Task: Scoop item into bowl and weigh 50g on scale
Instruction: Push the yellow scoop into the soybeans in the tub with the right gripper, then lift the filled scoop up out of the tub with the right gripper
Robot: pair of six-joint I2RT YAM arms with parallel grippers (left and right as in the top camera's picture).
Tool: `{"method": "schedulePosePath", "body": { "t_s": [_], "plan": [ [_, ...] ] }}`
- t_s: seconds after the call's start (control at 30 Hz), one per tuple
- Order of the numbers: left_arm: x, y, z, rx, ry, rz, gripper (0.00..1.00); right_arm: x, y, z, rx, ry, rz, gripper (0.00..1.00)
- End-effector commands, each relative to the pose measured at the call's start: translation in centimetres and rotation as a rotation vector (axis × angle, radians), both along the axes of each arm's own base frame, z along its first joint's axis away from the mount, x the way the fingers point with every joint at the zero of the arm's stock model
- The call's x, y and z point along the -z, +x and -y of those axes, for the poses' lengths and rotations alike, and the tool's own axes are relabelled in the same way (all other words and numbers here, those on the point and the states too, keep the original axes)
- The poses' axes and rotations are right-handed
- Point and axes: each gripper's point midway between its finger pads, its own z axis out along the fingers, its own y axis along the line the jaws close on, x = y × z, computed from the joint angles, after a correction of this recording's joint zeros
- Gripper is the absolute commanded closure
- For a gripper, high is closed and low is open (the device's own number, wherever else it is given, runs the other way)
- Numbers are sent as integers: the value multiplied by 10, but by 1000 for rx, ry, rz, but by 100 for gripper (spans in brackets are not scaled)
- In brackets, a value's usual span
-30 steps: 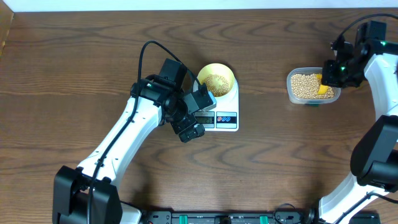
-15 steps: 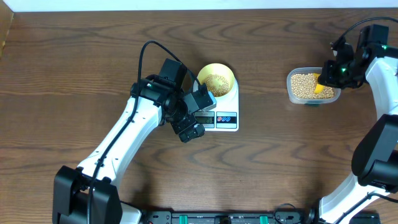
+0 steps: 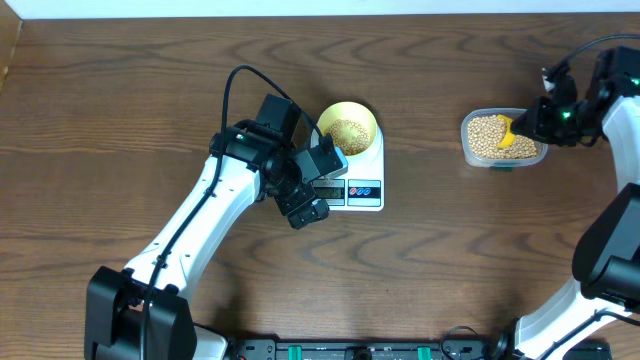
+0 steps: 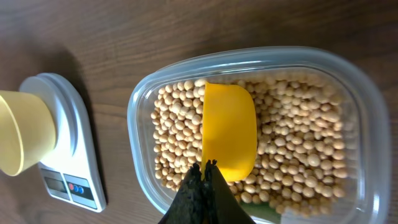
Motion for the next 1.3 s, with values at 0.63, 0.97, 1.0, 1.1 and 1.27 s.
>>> {"method": "schedulePosePath", "body": {
  "t_s": [0.63, 0.97, 1.0, 1.1, 1.27],
  "plan": [
    [2, -1, 0, 5, -3, -11, 2, -24, -10, 20, 68, 328, 101, 99],
    [2, -1, 0, 5, -3, -11, 2, -33, -15, 39, 115, 392, 139, 99],
    [2, -1, 0, 5, -3, -11, 2, -34, -16, 40, 118, 398, 142, 99],
    [2, -1, 0, 5, -3, -11, 2, -39, -16, 40, 111, 424, 164, 99],
    [2, -1, 0, 5, -3, -11, 2, -49, -15, 34, 80, 477, 208, 99]
  ]
}}
